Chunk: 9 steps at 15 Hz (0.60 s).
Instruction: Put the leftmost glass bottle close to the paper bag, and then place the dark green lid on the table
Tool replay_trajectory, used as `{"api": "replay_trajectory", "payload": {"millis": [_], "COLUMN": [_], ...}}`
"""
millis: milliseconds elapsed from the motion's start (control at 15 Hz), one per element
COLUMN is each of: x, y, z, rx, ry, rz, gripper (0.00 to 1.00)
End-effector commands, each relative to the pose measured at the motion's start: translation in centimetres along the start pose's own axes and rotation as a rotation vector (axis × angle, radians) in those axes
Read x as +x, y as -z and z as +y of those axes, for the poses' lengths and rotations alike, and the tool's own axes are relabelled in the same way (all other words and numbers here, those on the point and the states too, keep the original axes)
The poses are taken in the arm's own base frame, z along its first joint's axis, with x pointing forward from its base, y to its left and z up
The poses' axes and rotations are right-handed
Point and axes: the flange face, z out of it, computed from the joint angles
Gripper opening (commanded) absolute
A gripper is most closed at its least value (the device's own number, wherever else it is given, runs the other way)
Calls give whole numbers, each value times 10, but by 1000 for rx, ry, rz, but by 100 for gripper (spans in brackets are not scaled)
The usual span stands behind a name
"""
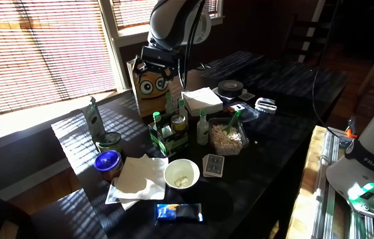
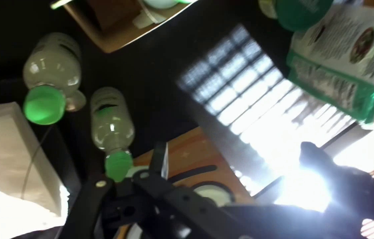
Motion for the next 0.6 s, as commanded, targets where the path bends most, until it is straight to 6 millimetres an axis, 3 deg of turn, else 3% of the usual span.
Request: {"api": "replay_trajectory", "payload": {"millis": [0,267,400,533], "x": [-21,-47,-51,-46], "y": [9,-2,-21,-50], "z": [-58,-109,-121,-120], "rx": [53,75,80,110], "ry": [171,350,433,525], "rz": [-102,-252,-329,-381], "gripper": [100,100,100,100]}}
